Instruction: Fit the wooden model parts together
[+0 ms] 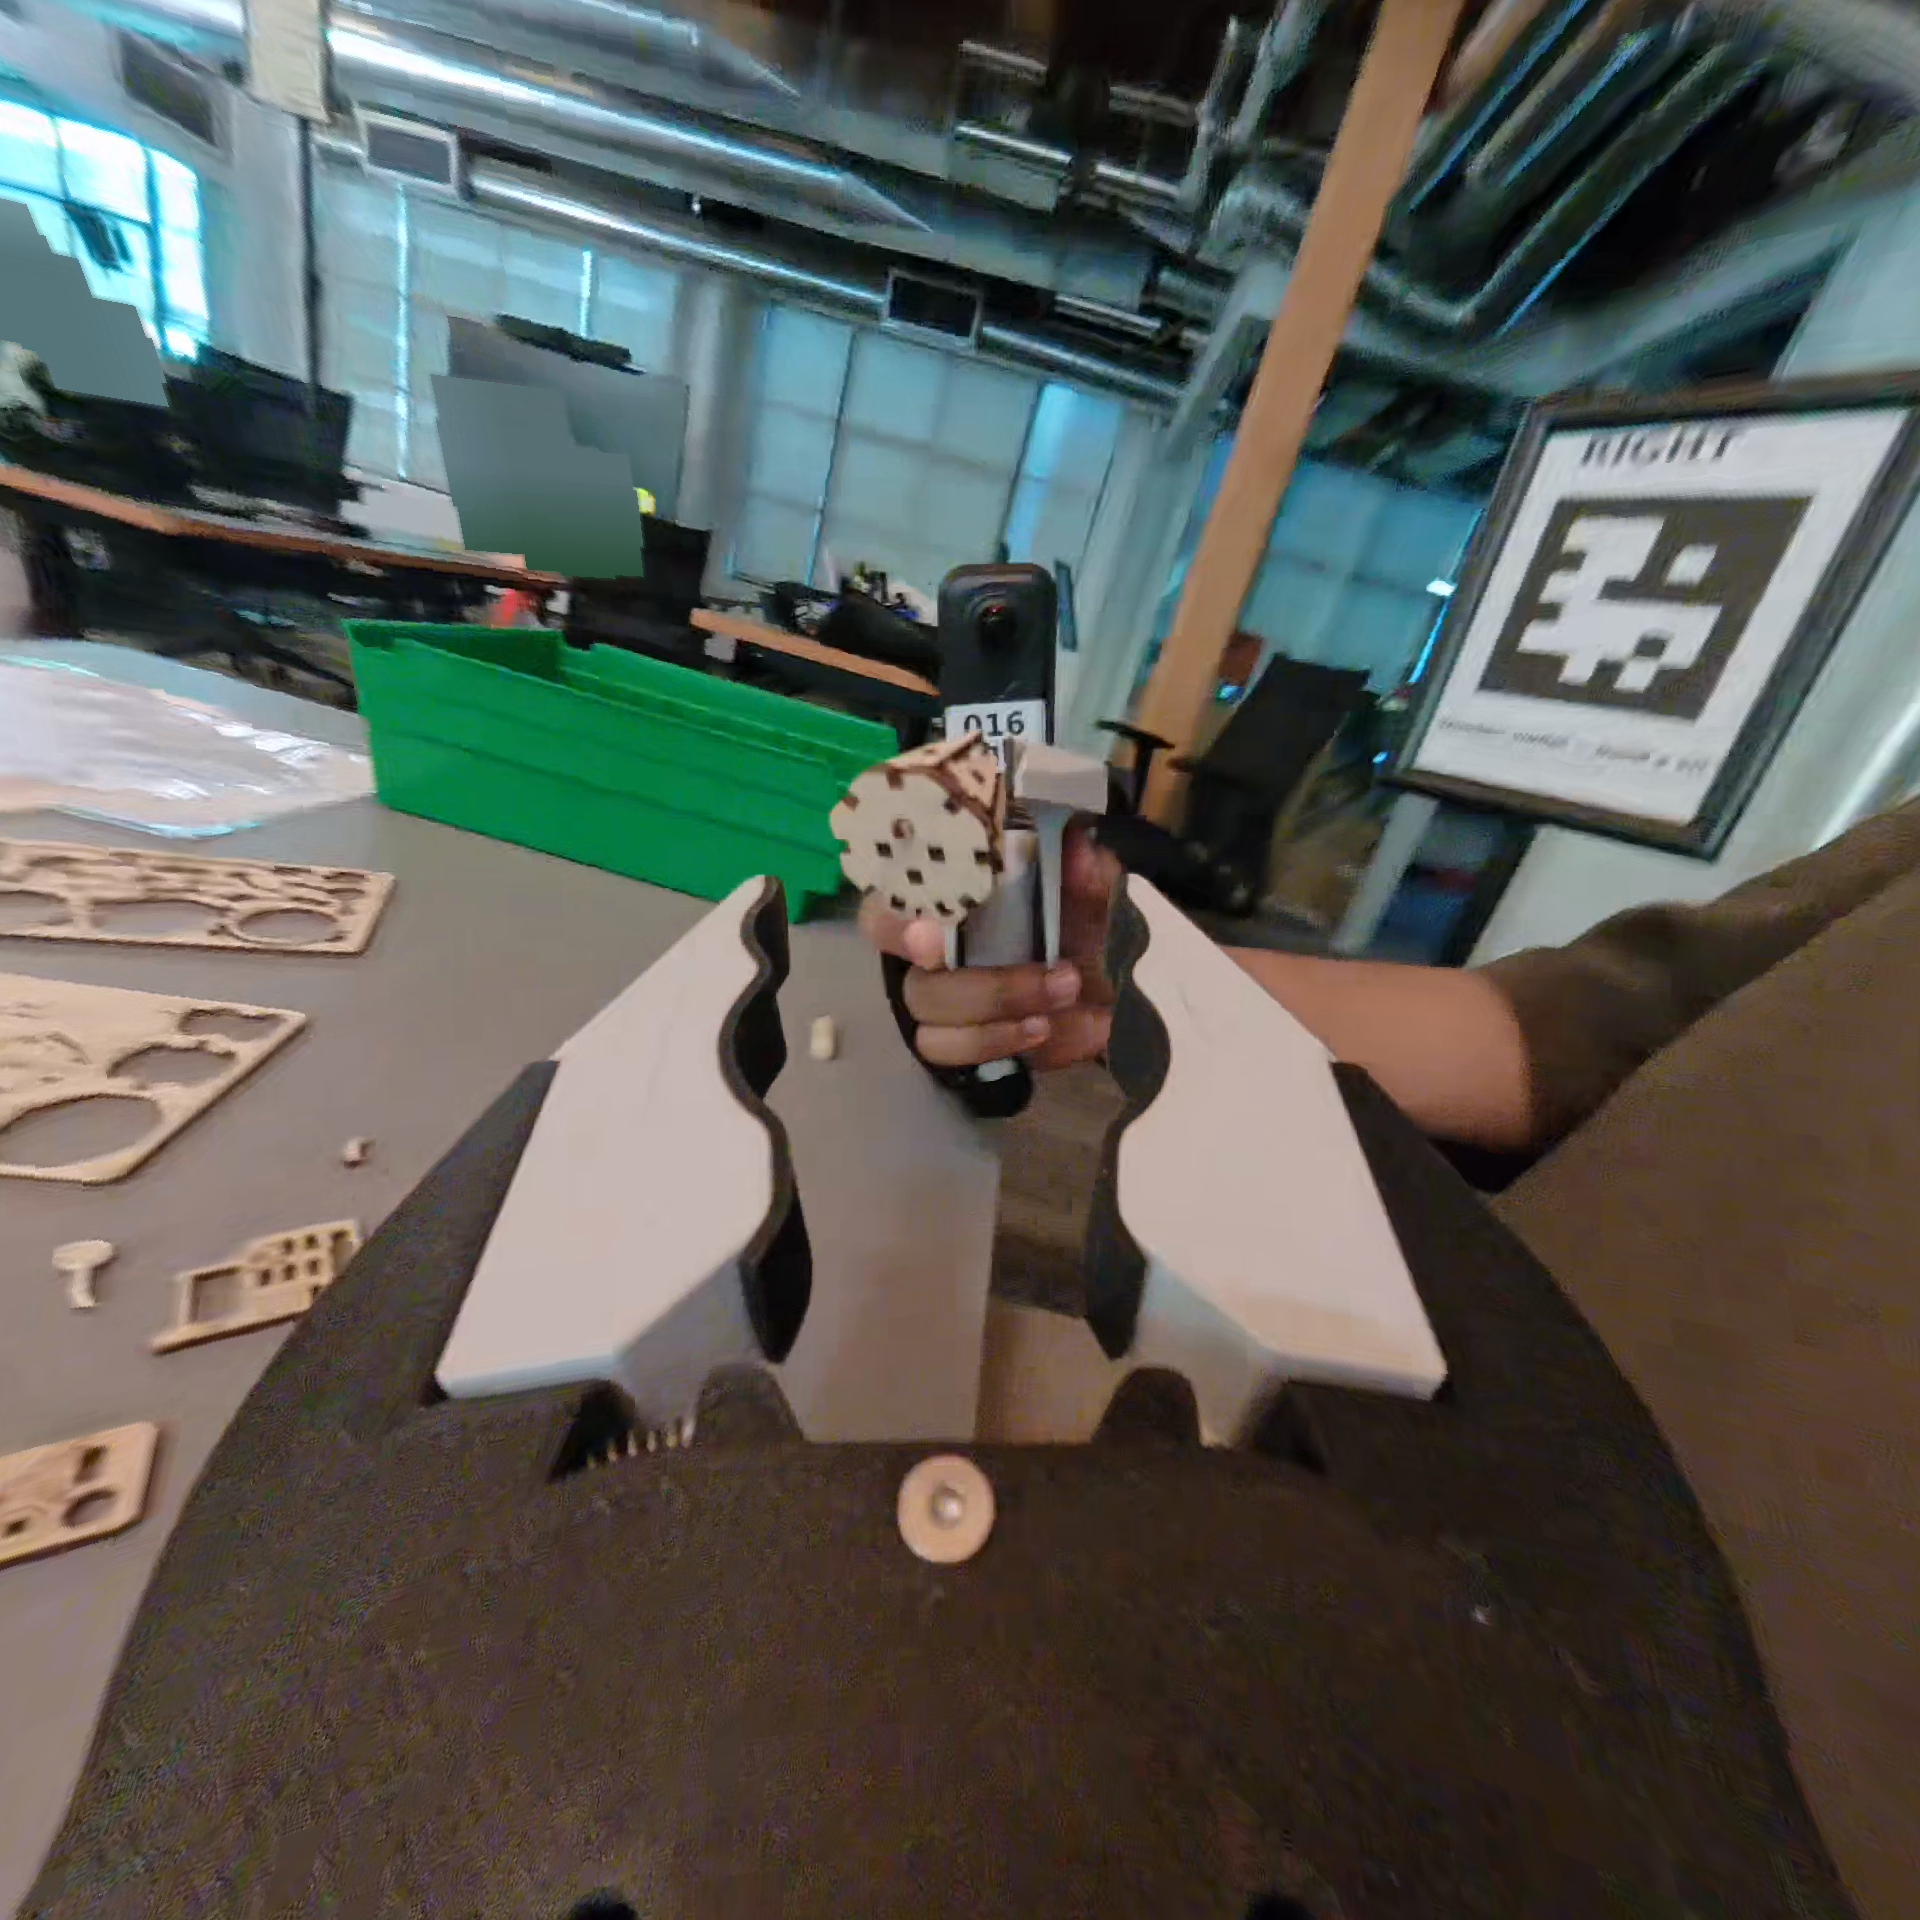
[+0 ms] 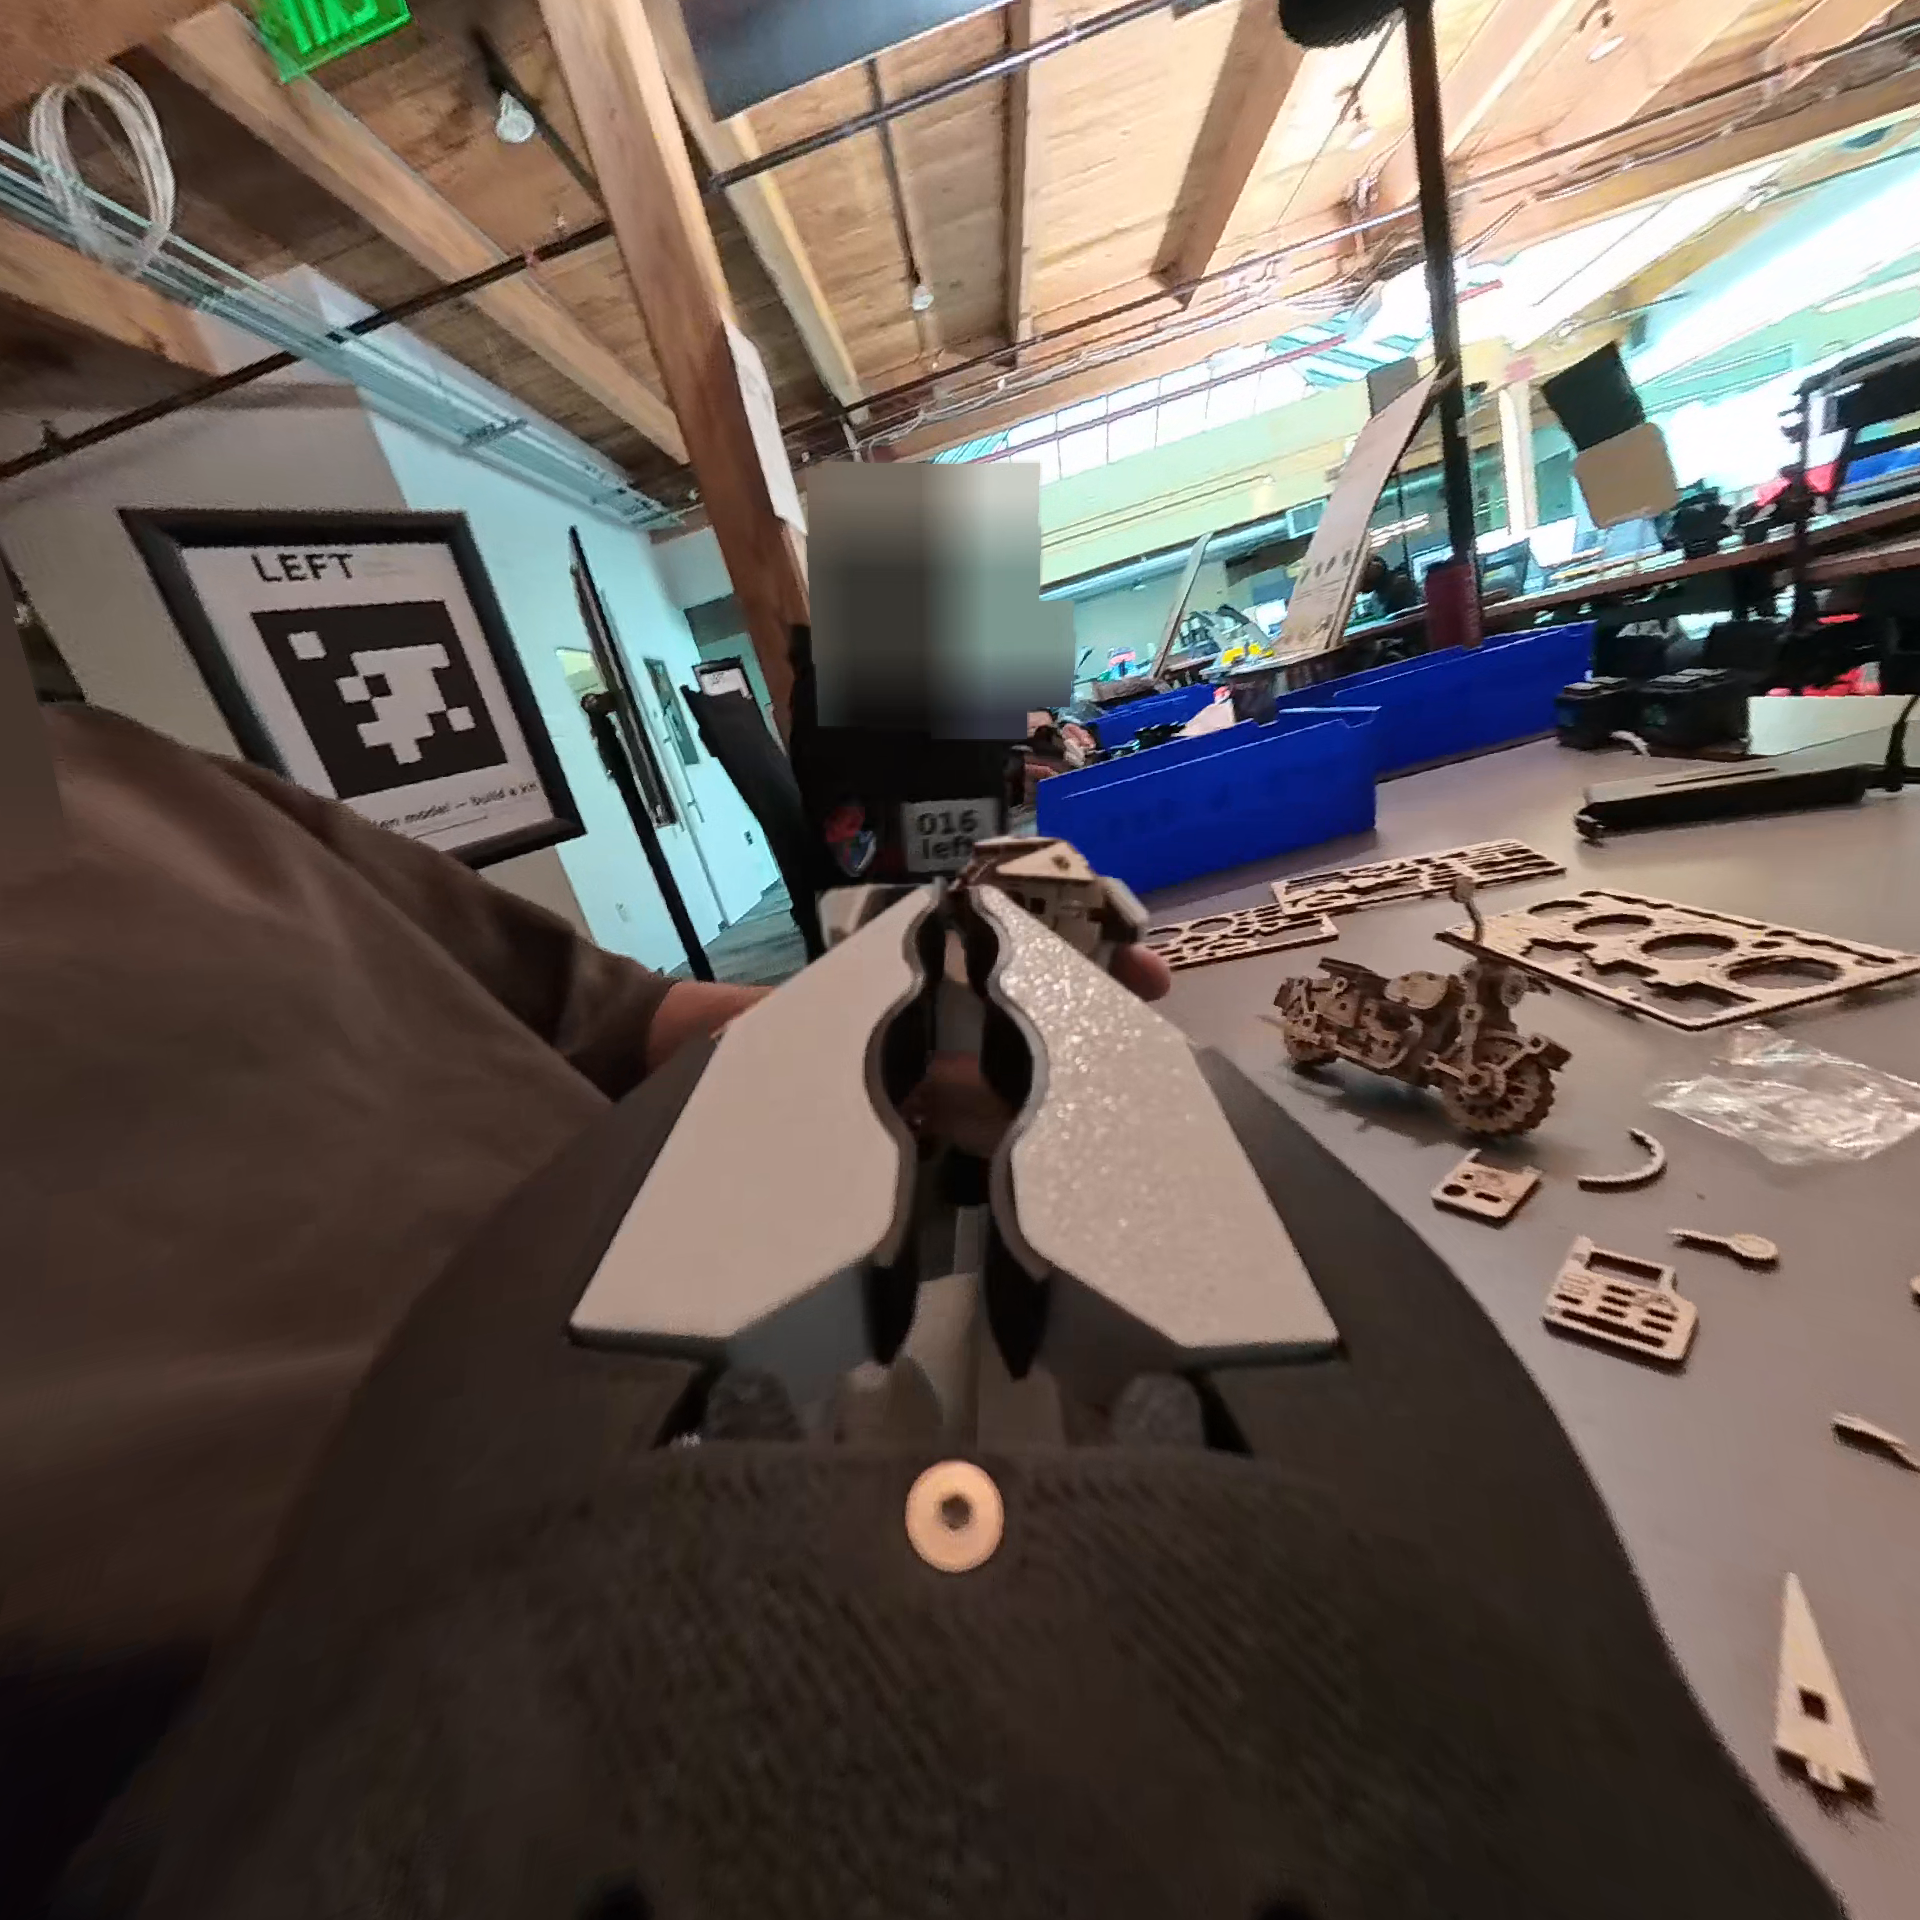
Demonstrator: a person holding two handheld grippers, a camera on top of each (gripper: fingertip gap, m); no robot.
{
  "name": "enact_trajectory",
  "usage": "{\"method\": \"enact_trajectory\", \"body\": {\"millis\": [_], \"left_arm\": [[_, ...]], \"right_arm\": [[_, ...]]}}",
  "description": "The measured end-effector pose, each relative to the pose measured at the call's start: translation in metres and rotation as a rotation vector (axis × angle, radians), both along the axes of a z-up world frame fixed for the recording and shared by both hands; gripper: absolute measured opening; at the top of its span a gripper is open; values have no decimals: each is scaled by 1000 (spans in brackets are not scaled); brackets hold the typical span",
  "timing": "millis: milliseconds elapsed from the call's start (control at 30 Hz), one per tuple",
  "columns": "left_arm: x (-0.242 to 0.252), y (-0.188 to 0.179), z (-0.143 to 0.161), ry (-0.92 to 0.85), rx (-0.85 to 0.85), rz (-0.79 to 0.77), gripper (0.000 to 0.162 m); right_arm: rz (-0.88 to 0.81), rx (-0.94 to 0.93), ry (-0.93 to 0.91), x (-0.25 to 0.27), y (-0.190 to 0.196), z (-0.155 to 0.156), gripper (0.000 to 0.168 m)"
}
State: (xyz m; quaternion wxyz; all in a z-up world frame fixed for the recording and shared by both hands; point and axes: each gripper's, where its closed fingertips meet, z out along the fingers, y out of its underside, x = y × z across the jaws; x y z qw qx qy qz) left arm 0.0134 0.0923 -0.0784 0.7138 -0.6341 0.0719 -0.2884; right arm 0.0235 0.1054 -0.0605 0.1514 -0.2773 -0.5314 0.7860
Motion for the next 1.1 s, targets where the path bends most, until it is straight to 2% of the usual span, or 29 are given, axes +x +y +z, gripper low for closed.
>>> {"method": "enact_trajectory", "body": {"millis": [267,467,567,667,733,833,933,1100], "left_arm": [[12,-9,3,-92,5,-143,44],[15,-18,7,-101,30,-209,32],[15,-19,8,-122,31,-220,33],[16,-22,10,-152,32,-254,45],[16,-21,9,-162,18,-260,47],[14,-17,5,-180,-11,-253,45],[12,-15,3,-190,-26,-251,34],[7,-13,0,-197,-46,-234,33]], "right_arm": [[129,-14,-52,7,-17,-5,0],[202,-121,-74,11,-19,3,1],[209,-122,-90,11,-20,2,1],[197,-103,-95,11,-19,0,1],[185,-77,-96,11,-19,-2,1],[159,-16,-93,10,-20,-6,1],[150,12,-87,11,-20,-7,0],[105,71,-91,7,-18,-12,0]]}}
